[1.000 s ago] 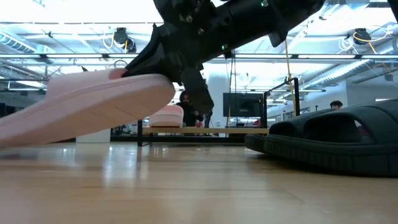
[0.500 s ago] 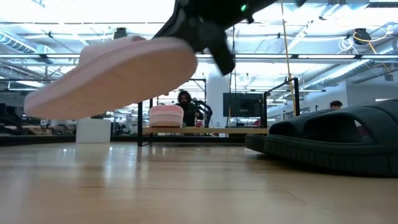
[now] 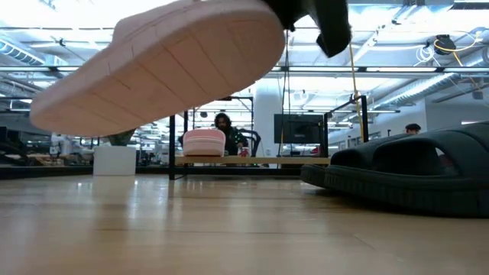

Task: Pick and place slides into the shelf
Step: Put the pink slide on the shelf

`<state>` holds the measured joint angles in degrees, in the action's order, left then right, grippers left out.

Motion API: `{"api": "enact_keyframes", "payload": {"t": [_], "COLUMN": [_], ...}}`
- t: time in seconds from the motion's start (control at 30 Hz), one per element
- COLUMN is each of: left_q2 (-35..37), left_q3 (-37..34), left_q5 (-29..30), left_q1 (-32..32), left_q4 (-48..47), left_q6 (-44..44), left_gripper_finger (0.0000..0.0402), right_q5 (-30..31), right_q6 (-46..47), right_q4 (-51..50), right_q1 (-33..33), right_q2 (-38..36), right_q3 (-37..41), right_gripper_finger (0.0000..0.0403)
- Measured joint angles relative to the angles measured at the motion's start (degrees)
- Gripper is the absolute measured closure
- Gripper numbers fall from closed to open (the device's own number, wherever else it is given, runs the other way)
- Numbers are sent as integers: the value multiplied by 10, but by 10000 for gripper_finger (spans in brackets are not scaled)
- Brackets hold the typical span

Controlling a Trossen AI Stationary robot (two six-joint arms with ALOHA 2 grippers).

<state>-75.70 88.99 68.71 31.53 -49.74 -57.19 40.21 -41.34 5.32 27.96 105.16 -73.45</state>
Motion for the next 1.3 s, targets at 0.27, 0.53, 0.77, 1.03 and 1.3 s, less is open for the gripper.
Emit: {"api": "enact_keyframes", "payload": {"t": [0.27,0.53,0.77,1.03,1.3], "left_q2": [0,0,0,-1,-48], "left_q3": [0,0,0,-1,-42], "left_q5": [-62,-232,-223,-190,-190], "left_q1": [0,0,5,4,4], "left_q4": [-2,-2,0,2,4], "left_q6": [15,-12,-18,-21,-84], "left_gripper_finger": [55,55,55,55,55], "right_q5": [-73,-41,-24,14,36], "right_q6": [36,36,-1,-42,-74], "right_q4": [-4,-13,-8,3,5], "right_q1": [4,4,4,1,-5], "right_q2": [0,0,0,-3,-35], "right_q3": [0,0,0,0,0], "right_gripper_finger": [403,403,403,403,403]}}
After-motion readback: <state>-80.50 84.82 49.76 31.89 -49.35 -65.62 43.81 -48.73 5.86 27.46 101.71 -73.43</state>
